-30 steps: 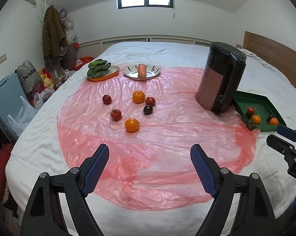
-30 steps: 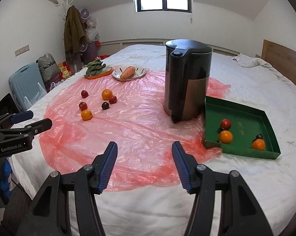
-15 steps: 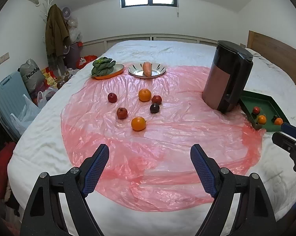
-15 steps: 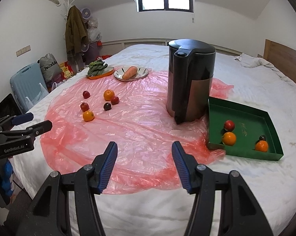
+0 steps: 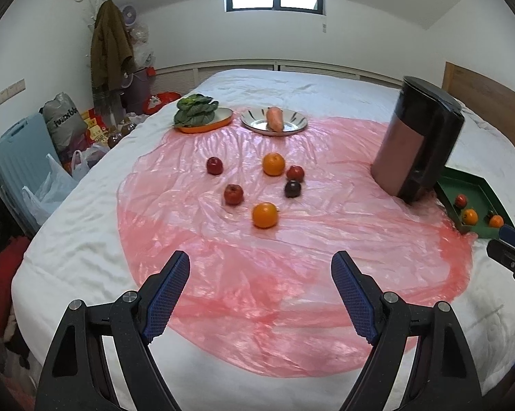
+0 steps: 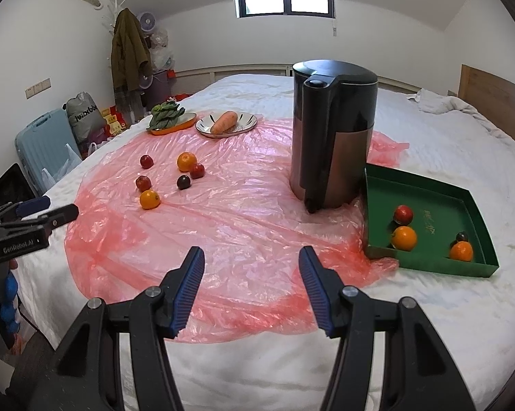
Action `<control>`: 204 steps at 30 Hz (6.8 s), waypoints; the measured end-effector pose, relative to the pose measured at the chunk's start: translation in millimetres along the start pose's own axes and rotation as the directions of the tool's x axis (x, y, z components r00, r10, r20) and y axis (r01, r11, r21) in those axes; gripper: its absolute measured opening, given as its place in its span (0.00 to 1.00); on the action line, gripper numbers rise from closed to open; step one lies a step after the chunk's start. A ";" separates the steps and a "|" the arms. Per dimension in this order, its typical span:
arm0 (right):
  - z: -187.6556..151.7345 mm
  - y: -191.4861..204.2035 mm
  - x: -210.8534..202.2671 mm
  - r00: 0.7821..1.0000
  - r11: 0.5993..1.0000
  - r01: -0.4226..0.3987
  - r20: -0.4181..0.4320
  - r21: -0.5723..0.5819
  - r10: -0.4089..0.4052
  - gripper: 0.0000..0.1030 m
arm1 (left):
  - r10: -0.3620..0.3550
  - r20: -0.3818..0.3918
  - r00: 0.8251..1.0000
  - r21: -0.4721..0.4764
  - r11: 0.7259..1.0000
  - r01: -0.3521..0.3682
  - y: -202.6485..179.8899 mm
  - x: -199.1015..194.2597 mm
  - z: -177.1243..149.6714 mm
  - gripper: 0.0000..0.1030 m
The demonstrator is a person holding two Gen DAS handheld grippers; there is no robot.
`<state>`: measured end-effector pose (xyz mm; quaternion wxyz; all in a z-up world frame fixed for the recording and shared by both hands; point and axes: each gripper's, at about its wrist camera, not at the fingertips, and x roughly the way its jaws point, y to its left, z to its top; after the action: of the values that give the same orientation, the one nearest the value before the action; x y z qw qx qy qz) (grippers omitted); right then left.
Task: Organize fruits
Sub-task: 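Grasp a dark plum with the right gripper while the left grasps an orange, then carry the plum in the right gripper while the left carries the orange to the tray, then open both grippers to release the plum and orange into the tray, then withdraw both grippers from the tray back over the pink sheet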
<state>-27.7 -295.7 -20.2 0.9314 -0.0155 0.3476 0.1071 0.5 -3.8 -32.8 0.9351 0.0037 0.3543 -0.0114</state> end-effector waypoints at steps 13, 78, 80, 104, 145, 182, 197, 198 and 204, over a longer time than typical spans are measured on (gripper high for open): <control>17.5 24.2 43.6 0.995 0.995 -0.091 -0.039 -0.031 0.090 0.89 | -0.005 -0.025 1.000 -0.032 0.999 0.004 30.5 32.2 5.7 0.78; 103.5 95.4 246.7 0.947 0.974 -0.224 -0.243 -0.019 0.212 0.25 | -0.309 -0.194 0.931 -0.017 0.950 0.312 27.9 162.4 47.1 0.32; 100.9 93.3 234.6 0.952 0.977 -0.210 -0.235 -0.028 0.198 0.25 | -0.311 -0.180 0.933 -0.011 0.949 0.315 27.4 152.0 48.2 0.32; 37.5 40.5 102.3 0.980 0.994 -0.103 -0.168 0.036 0.108 0.25 | -0.348 -0.108 0.931 -0.005 0.937 0.350 3.3 54.4 19.7 0.32; 8.1 -250.6 56.7 0.981 0.956 0.182 -0.107 0.231 -0.161 0.25 | -0.564 -0.266 0.781 0.218 0.754 0.619 -284.0 75.4 58.0 0.32; 11.7 -392.5 143.5 0.941 0.911 0.312 -0.220 0.268 -0.258 0.77 | -0.460 -0.370 0.808 0.416 0.695 0.586 -470.2 165.0 45.3 0.49; 25.7 -347.3 67.5 0.945 0.913 0.324 -0.125 0.249 -0.301 0.91 | -0.516 -0.270 0.813 0.395 0.710 0.582 -408.3 98.3 53.7 0.53; 25.5 -341.1 62.4 0.947 0.914 0.319 -0.117 0.250 -0.298 0.91 | -0.516 -0.267 0.814 0.390 0.715 0.581 -403.3 94.4 53.2 0.53; 20.8 -293.9 36.5 0.956 0.931 0.295 -0.075 0.213 -0.285 0.99 | -0.498 -0.220 0.839 0.377 0.750 0.544 -357.0 65.5 43.9 0.53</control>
<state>74.3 -573.7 -41.6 0.9252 0.0351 0.3710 -0.0714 70.1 -362.7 -42.9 0.8506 0.1085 0.3786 -0.3485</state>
